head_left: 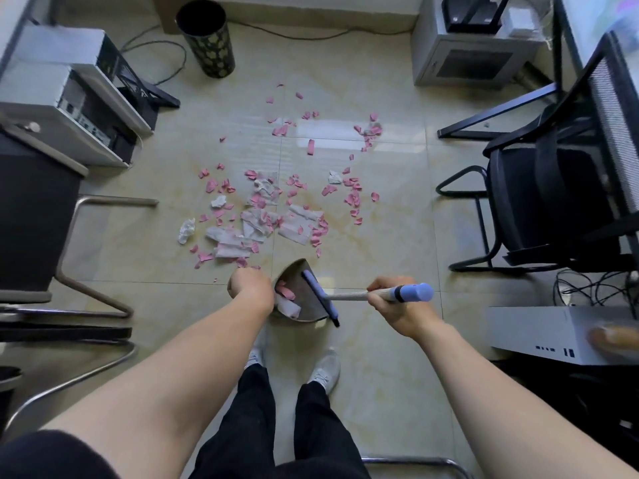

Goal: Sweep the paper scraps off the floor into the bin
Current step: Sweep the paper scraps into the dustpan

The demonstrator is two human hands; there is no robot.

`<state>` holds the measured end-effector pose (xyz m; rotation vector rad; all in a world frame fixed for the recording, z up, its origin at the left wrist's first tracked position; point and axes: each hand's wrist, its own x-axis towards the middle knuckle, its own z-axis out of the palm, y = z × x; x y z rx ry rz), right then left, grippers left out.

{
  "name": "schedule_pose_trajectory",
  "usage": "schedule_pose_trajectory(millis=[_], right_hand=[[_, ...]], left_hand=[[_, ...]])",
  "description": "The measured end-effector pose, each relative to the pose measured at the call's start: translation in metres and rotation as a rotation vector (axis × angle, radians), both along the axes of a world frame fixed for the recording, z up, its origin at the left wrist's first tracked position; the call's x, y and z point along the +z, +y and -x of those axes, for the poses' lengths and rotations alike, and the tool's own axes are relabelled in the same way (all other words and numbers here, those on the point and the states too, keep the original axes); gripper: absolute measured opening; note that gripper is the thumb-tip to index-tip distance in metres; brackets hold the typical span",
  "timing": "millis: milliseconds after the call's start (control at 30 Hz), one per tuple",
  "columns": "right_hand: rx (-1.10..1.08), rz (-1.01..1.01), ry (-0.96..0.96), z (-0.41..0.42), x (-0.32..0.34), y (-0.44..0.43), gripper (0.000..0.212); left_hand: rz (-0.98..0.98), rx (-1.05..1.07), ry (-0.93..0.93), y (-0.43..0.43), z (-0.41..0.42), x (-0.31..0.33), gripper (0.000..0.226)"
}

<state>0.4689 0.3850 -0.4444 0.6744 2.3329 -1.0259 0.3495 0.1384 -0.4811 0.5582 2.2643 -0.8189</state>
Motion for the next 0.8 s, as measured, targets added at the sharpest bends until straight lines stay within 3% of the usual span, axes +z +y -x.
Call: schedule_pose_trajectory(millis=[333,500,800], right_hand=[[-0.107,-0.100,-0.016,0.018,-0.028,-0.037,0.047],[-0.110,-0.103,-0.091,0.025,-0.045,-0.048,0.025],[-0.481,-0.131,-0.004,0.061,-0.057,-0.088,0.036]], left_hand=[[0.025,0.070,-0.039,-0.032,0.018,0.002,0.033],[0.017,0.124,-0.033,-0.050,0.029,0.003,0.032],[0.015,0.215,-0.068,-0.095,0.052,0.013,0.032]])
